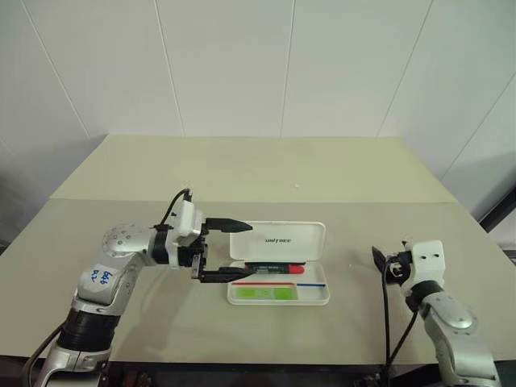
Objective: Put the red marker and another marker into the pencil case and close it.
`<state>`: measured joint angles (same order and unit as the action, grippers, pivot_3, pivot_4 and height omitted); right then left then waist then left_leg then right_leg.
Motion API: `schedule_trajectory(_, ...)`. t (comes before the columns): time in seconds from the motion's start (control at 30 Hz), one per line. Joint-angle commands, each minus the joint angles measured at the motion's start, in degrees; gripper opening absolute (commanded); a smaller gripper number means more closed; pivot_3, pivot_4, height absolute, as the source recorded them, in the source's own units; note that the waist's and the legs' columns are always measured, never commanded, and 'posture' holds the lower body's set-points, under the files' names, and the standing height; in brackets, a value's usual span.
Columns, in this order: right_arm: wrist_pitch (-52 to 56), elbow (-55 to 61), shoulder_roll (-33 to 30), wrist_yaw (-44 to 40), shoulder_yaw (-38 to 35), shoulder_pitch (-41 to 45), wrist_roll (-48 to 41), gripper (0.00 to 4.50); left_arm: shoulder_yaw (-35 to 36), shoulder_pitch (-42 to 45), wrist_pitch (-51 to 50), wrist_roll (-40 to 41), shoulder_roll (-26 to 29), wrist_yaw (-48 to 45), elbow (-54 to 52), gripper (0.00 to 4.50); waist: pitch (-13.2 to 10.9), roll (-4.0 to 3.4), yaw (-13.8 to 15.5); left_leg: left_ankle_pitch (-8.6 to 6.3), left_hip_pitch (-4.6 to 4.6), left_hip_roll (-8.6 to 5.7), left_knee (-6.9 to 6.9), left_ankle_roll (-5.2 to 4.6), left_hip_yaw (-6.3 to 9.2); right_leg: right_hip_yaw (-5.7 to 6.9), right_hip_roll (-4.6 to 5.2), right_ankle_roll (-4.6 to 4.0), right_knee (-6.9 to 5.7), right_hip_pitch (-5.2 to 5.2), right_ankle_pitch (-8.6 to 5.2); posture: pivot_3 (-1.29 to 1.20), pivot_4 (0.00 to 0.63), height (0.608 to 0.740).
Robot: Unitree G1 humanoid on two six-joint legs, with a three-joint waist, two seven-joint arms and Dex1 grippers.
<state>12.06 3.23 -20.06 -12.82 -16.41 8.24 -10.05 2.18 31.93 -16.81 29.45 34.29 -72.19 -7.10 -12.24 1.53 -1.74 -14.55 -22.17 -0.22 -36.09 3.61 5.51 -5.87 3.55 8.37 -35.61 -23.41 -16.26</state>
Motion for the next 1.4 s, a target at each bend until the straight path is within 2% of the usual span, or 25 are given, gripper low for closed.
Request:
schedule_trajectory(0.03, 2.17, 5.47, 3.08, 3.68, -0.28, -1.57, -0.87, 4.5, 2.09, -0.82, 2.22, 2.24, 1.16, -2.79, 1.47, 4.45, 0.01, -0.02, -0.04, 0.0, 0.01, 0.0, -0.01, 0.0, 0.0, 0.0, 0.0, 0.0, -0.01, 0.0, 0.0, 0.0, 0.15, 0.74)
schedule_trajectory(0.33, 6.82, 8.83, 9.13, 9.92, 1.18, -3.66, 0.65, 4.5, 4.24, -0.74, 3.55, 5.38, 2.92, -8.77, 5.42, 4.45, 0.02, -0.03, -0.16, 0.0, 0.03, 0.0, -0.02, -0.01, 0.01, 0.0, -0.01, -0.02, -0.04, 0.01, -0.01, 0.0, 0.15, 0.74)
schedule_trajectory(0.83, 9.78, 2.36, 10.26, 16.88, 0.19, 1.39, 0.72, 4.5, 7.13, -2.47, 3.38, 7.48, 6.53, -12.51, 7.15, 4.45, 0.04, 0.01, -0.49, 0.01, 0.05, 0.02, 0.03, -0.02, 0.01, 0.01, -0.01, -0.07, -0.03, -0.01, -0.03, 0.0, 0.15, 0.74)
schedule_trajectory(0.93, 11.37, 1.17, 11.39, 18.7, -1.29, 1.58, -0.22, 3.86, 7.14, -2.82, 3.44, 7.34, 6.41, -12.07, 6.55, 4.5, 0.12, 0.13, -0.49, 0.02, 0.08, 0.02, 0.02, -0.03, 0.01, 0.01, -0.01, -0.09, -0.03, 0.03, -0.02, 0.0, 0.15, 0.74)
schedule_trajectory(1.17, 11.32, 1.61, 10.97, 17.72, -1.09, 2.18, -0.55, 1.33, 6.98, -2.99, 3.78, 7.44, 6.14, -11.66, 6.17, 4.5, 0.25, 0.34, -0.36, 0.02, 0.1, 0.02, 0.02, -0.03, 0.02, 0.01, -0.01, -0.16, 0.0, 0.05, -0.05, 0.0, 0.15, 0.74)
schedule_trajectory(1.2, 11.15, 1.8, 10.49, 17.14, -1.14, 2.38, -0.68, 1.14, 6.92, -2.9, 3.86, 7.41, 6.07, -11.64, 6.25, 4.5, 0.25, 0.33, -0.38, 0.02, 0.1, 0.02, 0.02, -0.03, 0.02, 0.01, -0.01, -0.19, 0.0, 0.05, -0.07, 0.0, 0.15, 0.74)
schedule_trajectory(1.4, 11.05, 5.49, 5.29, 7.06, -1.79, 4.49, -6.7, 1.14, 6.51, -2.43, 4.19, 7.36, 5.47, -11.62, 6.49, 4.5, 0.17, 0.21, -0.4, 0.02, 0.07, 0.02, 0.05, -0.03, 0.01, 0.0, 0.0, -0.16, 0.02, 0.03, -0.06, 0.0, 0.15, 0.74)
